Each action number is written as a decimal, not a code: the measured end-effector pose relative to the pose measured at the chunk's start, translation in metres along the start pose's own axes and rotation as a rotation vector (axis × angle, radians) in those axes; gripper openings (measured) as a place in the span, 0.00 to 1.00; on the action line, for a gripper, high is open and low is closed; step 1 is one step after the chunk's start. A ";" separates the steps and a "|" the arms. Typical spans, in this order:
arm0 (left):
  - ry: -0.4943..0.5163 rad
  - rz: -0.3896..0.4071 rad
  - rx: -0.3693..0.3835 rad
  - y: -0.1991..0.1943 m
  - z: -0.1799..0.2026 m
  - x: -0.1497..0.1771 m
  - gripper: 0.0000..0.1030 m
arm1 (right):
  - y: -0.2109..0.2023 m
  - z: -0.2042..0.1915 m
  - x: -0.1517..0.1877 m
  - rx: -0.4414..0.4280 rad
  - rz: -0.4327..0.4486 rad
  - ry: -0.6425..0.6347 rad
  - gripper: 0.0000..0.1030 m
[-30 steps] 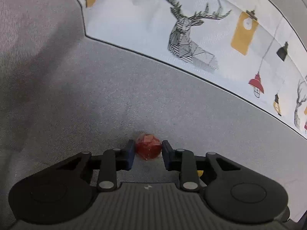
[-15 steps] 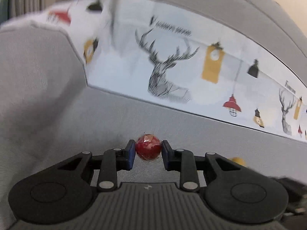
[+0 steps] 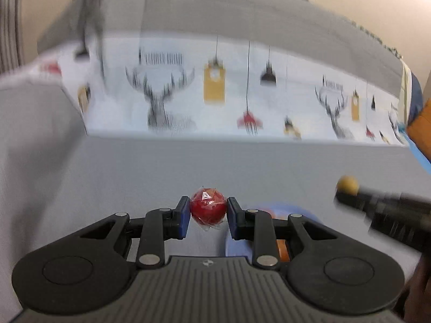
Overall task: Organize fruits
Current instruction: 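Carry the red wrapped fruit with the left tool while the right tool carries the apple over the plate, then open both tools to drop the red wrapped fruit and yellow apple onto the plate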
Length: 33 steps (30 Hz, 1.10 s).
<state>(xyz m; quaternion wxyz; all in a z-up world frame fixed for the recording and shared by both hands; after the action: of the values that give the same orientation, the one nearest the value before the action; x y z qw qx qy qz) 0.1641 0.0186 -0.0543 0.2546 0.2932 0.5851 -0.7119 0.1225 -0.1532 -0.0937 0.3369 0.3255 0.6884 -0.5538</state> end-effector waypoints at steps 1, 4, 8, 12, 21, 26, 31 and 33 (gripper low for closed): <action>-0.017 -0.027 0.031 0.004 -0.002 0.002 0.31 | 0.000 0.005 0.003 0.011 -0.007 -0.011 0.26; -0.034 -0.065 0.091 0.014 -0.003 0.004 0.31 | 0.005 0.024 0.012 0.021 -0.057 -0.021 0.26; -0.070 -0.150 0.174 0.032 0.002 0.015 0.31 | 0.013 0.044 0.027 0.029 -0.129 -0.017 0.26; 0.027 -0.204 0.247 0.040 0.032 0.027 0.31 | 0.016 0.052 0.040 0.030 -0.184 -0.044 0.26; 0.313 -0.273 0.311 0.046 0.086 0.069 0.31 | 0.021 0.045 0.055 -0.011 -0.241 -0.106 0.26; 0.347 -0.284 0.302 0.052 0.092 0.076 0.31 | 0.024 0.038 0.057 -0.021 -0.253 -0.124 0.26; 0.353 -0.290 0.297 0.055 0.090 0.076 0.31 | 0.027 0.034 0.061 -0.030 -0.271 -0.139 0.26; 0.351 -0.283 0.296 0.053 0.091 0.073 0.36 | 0.027 0.033 0.063 -0.036 -0.280 -0.144 0.26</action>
<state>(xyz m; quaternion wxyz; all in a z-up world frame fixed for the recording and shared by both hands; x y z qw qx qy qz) 0.1396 -0.0821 -0.1297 0.0017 0.3614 0.5450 -0.7566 0.1127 -0.1758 -0.1656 0.3107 0.1800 0.7109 -0.6047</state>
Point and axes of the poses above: each gripper's, at about its wrist camera, not at the fingertips, and y roughly the way its jaws point, z to its right, x to its underside, the point moved 9 cm from there along y, roughly the way its jaws point, and after that the axes turned 1 degree about -y, right-handed, at the moved point
